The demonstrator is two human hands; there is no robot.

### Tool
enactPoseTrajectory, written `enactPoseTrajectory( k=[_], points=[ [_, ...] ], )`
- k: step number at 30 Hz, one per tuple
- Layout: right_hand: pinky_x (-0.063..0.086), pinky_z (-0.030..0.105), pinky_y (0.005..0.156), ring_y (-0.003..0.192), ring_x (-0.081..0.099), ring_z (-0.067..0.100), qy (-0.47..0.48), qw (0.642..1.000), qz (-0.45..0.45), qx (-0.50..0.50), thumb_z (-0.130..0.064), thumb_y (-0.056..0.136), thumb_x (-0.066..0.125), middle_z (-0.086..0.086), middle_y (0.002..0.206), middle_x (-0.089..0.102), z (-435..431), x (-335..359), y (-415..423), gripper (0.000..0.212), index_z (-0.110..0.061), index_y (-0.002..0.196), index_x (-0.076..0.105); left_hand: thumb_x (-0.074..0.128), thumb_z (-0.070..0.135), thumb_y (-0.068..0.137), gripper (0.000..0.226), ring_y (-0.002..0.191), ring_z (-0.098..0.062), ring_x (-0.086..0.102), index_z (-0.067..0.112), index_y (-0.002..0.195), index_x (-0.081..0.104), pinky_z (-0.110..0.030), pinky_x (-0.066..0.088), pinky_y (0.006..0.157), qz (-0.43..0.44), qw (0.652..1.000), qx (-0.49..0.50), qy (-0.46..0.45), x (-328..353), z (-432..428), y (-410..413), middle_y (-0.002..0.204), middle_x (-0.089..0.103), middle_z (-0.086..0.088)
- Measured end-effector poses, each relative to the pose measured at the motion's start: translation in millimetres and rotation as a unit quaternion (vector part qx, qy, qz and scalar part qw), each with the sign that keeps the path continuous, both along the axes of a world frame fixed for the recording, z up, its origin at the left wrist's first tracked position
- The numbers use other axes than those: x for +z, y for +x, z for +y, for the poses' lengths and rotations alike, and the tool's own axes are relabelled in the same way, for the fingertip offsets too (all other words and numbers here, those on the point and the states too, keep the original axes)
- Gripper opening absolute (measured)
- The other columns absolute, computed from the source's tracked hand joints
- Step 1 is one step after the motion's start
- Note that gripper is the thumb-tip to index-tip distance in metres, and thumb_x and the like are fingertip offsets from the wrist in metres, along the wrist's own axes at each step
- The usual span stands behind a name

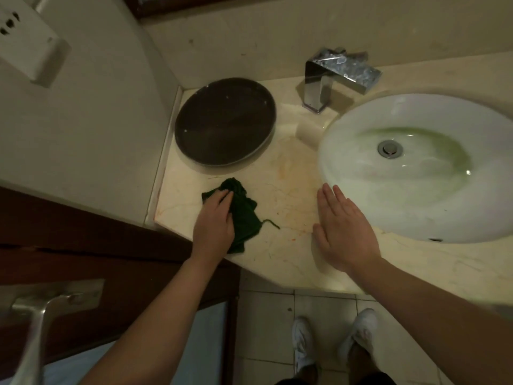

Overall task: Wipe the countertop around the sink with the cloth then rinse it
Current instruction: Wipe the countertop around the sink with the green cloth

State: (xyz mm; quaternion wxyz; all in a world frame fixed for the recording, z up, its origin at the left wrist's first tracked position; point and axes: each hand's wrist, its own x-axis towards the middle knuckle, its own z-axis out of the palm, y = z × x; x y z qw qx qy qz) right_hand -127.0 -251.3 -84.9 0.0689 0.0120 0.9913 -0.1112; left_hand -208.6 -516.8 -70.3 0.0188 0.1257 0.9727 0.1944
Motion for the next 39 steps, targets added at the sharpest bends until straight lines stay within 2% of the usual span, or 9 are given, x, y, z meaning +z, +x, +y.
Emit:
enactPoseTrajectory(
  k=[6,14,17,20,23,26,29,34,39],
  points=[
    [0.01,0.036,0.121,0.15,0.002,0.021,0.006,1.0,-0.006,0.003,-0.044,0.093,0.015,0.007,0.163,0.004,-0.9,1.0,-0.3,0.072,-0.01,0.154,0.004,0.017,0.043,0.098,0.068,0.15,-0.021,-0.005,0.011,0.153,-0.007,-0.04,0.0,0.122,-0.026,0.995,0.034,-0.088,-18.4,30.8,6.4,0.164,-0.002,-0.005],
    [0.013,0.036,0.121,0.15,0.006,0.021,-0.007,1.0,0.0,0.01,-0.032,0.092,0.023,0.008,0.162,0.009,0.4,-1.6,0.2,0.068,-0.007,0.154,0.009,0.018,0.036,0.094,0.069,0.15,-0.029,0.0,0.005,0.154,0.004,-0.046,0.006,0.122,-0.027,0.993,0.013,-0.112,-17.8,91.0,82.8,0.163,0.003,-0.012],
    [0.017,0.036,0.121,0.149,0.014,0.021,-0.093,0.995,0.036,-0.019,-0.022,0.088,0.021,0.01,0.16,0.02,3.6,0.0,-0.5,0.065,-0.004,0.151,0.022,0.019,0.037,0.091,0.072,0.15,-0.031,0.003,0.003,0.153,0.008,-0.046,0.004,0.121,-0.035,0.996,-0.005,-0.076,-19.1,129.5,97.6,0.162,0.007,-0.014],
    [0.001,0.029,0.121,0.149,0.005,0.018,-0.172,0.983,0.048,-0.044,-0.014,0.09,0.032,0.009,0.161,0.015,5.0,14.3,7.9,0.064,-0.007,0.153,0.019,0.022,0.03,0.09,0.068,0.15,-0.026,0.011,0.005,0.153,0.016,-0.044,0.008,0.122,-0.068,0.998,-0.009,-0.001,-8.4,129.8,94.9,0.162,0.016,-0.011],
    [-0.001,0.033,0.119,0.149,0.011,0.023,-0.067,0.994,0.08,0.029,-0.016,0.087,0.047,0.007,0.16,0.02,-16.4,33.2,14.8,0.07,-0.009,0.152,0.022,0.037,0.018,0.092,0.06,0.146,-0.022,0.023,0.013,0.151,0.026,-0.042,0.021,0.12,-0.046,0.99,0.098,0.088,0.5,96.6,67.4,0.158,0.029,-0.007],
    [0.002,0.038,0.12,0.148,0.014,0.025,-0.003,0.988,0.057,0.14,-0.033,0.094,0.042,0.01,0.159,0.022,-60.8,21.9,12.6,0.065,-0.007,0.151,0.024,0.034,0.023,0.095,0.064,0.15,-0.025,0.004,0.008,0.153,0.013,-0.045,0.008,0.122,-0.031,0.98,0.194,-0.012,-6.8,64.4,15.9,0.163,0.013,-0.01],
    [-0.001,0.039,0.12,0.149,0.013,0.025,0.004,0.992,0.026,0.12,-0.039,0.097,0.034,0.011,0.159,0.022,-85.3,4.6,2.4,0.063,-0.006,0.151,0.025,0.025,0.036,0.095,0.069,0.15,-0.029,0.0,0.003,0.153,0.006,-0.048,0.006,0.121,-0.053,0.973,0.208,-0.089,-17.9,54.5,-5.9,0.163,0.006,-0.014],
    [0.004,0.038,0.12,0.149,0.013,0.026,0.008,0.992,0.041,0.122,-0.049,0.095,0.033,0.013,0.16,0.019,-93.0,2.0,-19.8,0.073,-0.006,0.152,0.022,0.023,0.038,0.095,0.071,0.15,-0.03,0.001,0.002,0.153,0.004,-0.047,0.006,0.121,-0.057,0.97,0.2,-0.122,-23.9,54.9,-6.9,0.163,0.004,-0.015],
    [0.005,0.038,0.12,0.149,0.011,0.023,0.015,0.994,0.035,0.099,-0.041,0.097,0.028,0.009,0.161,0.015,-87.1,1.8,-35.2,0.065,-0.009,0.153,0.017,0.021,0.037,0.095,0.07,0.15,-0.03,0.0,0.002,0.153,0.002,-0.047,0.005,0.121,-0.059,0.971,0.192,-0.13,-22.6,54.1,-8.3,0.163,0.003,-0.015]
  ],
)
